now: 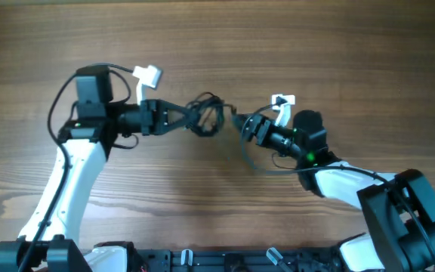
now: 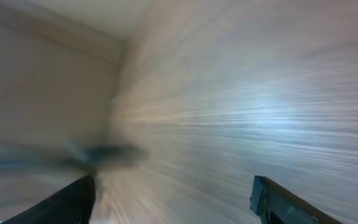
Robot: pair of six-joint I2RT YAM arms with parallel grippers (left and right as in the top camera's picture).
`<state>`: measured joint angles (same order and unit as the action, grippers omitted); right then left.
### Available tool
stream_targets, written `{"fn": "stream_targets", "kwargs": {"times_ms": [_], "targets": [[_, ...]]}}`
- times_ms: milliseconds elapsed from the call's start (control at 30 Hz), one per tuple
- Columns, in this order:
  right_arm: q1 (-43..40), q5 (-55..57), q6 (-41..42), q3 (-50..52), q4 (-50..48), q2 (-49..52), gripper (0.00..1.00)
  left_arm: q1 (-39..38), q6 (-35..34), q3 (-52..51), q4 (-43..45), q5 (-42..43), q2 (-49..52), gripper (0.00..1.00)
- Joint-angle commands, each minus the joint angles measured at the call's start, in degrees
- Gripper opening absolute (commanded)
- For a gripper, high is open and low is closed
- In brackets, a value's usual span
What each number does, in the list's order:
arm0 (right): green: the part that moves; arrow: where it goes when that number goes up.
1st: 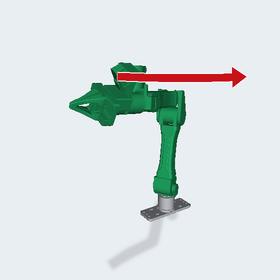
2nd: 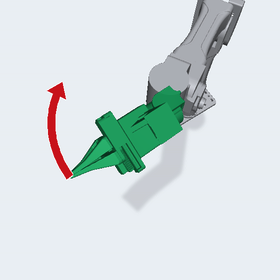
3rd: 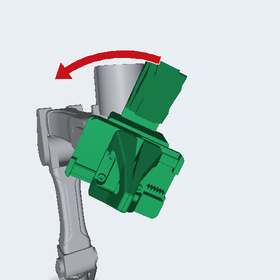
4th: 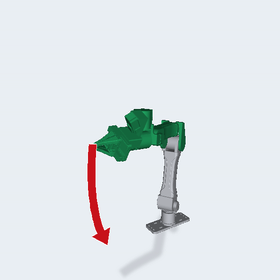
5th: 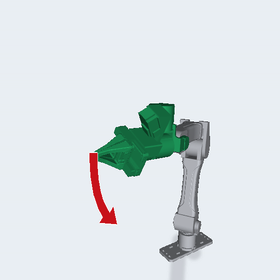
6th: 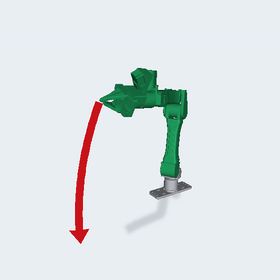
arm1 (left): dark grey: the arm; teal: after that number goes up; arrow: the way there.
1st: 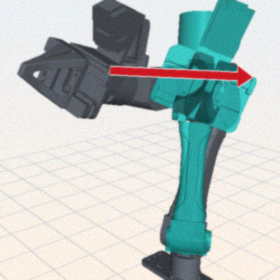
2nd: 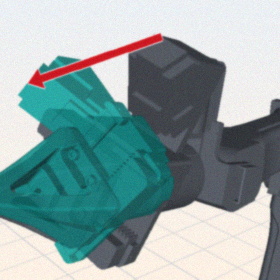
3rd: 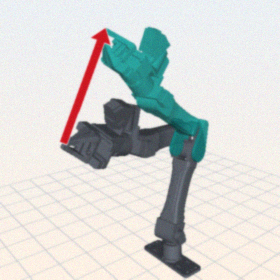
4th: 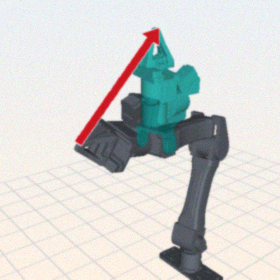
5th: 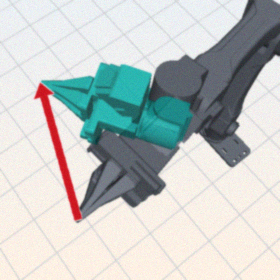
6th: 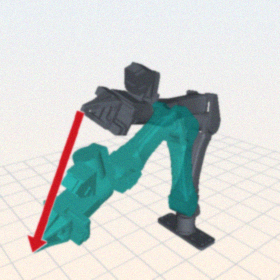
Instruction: Untangle cables
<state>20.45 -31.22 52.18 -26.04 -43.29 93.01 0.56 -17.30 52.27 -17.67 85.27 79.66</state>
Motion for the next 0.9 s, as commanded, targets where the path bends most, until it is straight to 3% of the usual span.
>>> {"fn": "stream_targets", "kwargs": {"times_ms": [0, 167, 267, 367, 533, 667, 767, 867], "targets": [[-5.2, -0.2, -1.4, -0.1, 5.2, 1.0, 0.80, 6.7, 0.1, 0.5, 0.5, 4.5, 0.0, 0.04], [-8.7, -0.6, -2.9, -0.1, 6.5, 0.1, 0.79, 9.6, 0.1, 0.5, 0.5, 4.3, 0.0, 0.04], [-9.3, -7.8, -5.9, -0.1, 1.6, -2.6, 0.86, 9.6, -1.8, 0.5, 0.5, 0.7, 0.0, 0.04], [-8.2, -13.3, -0.1, -0.1, -7.4, -3.3, 0.90, 9.4, -16.0, 0.5, 0.5, -10.8, 0.0, 0.04], [-2.6, -4.7, 11.2, -0.1, -6.2, -3.2, 0.95, 8.0, -46.6, 0.5, 0.5, -27.2, 0.0, 0.04], [0.4, -12.5, 1.8, -0.1, -6.3, -3.2, 0.97, 6.1, -77.0, 0.5, 0.2, -33.2, 0.0, 0.04], [0.4, -16.5, 0.7, -0.1, -6.1, -3.2, 0.97, 4.4, -84.3, 0.5, 0.1, -35.9, 0.0, 0.04], [1.6, -17.4, 4.8, -0.1, -6.1, -3.2, 0.97, 2.7, -90.1, 0.5, -0.1, -38.1, 0.0, 0.04]]}}
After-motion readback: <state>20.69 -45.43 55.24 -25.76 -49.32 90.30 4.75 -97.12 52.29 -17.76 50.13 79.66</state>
